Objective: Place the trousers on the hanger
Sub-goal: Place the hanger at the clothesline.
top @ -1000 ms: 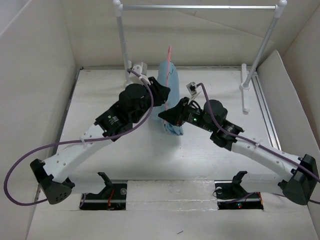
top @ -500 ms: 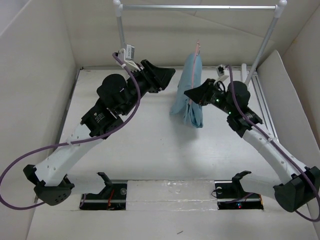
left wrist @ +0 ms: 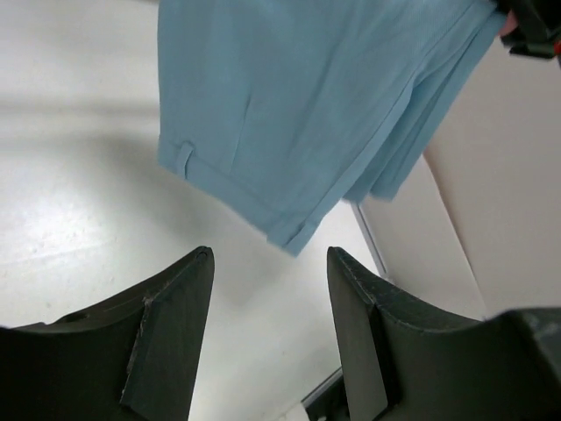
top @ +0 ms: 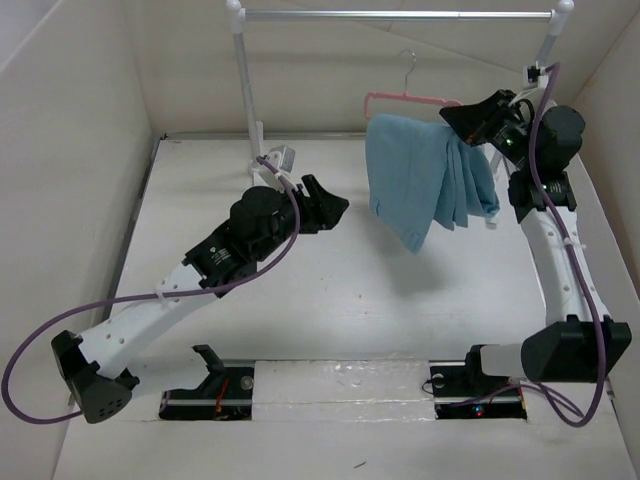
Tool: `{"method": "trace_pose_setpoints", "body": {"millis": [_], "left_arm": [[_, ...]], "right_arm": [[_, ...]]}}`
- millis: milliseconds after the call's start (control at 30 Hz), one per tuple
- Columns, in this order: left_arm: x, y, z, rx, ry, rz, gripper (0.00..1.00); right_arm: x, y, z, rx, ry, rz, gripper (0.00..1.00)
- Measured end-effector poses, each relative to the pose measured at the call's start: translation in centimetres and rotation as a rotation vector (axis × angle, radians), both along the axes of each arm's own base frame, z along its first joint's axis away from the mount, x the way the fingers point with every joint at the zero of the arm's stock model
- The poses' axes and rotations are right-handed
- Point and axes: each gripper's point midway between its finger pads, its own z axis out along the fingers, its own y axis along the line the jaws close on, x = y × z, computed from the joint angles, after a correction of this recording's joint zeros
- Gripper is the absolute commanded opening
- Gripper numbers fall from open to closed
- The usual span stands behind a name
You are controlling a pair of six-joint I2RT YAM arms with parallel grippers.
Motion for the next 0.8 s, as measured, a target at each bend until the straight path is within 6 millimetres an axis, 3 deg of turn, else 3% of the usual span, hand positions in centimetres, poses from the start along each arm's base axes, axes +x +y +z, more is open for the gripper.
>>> {"method": "trace_pose_setpoints", "body": {"millis": [100, 200, 433, 800], "left_arm": [[-0.8, 0.8, -1.7, 0.013, 0.035, 0.004, 0.50], [-1.2, 1.5, -2.0, 0.006, 0.043, 0.014, 0.50], [-1.3, 1.8, -1.8, -0.002, 0.040, 0.025, 0.50], [-1.3, 1.5, -2.2, 0.007, 0.050, 0.010, 0.50]], "right_arm": [[1.2, -0.3, -1.2, 0.005, 0.033, 0.015, 0.00], [1.4, -0.8, -1.3, 0.011, 0.035, 0.008, 0.00], [0.4, -3.8, 2.0, 0.027, -0.055, -0.047, 0.00], [-1.2, -10.8, 8.4, 0.000, -0.196, -0.217, 0.00]]}}
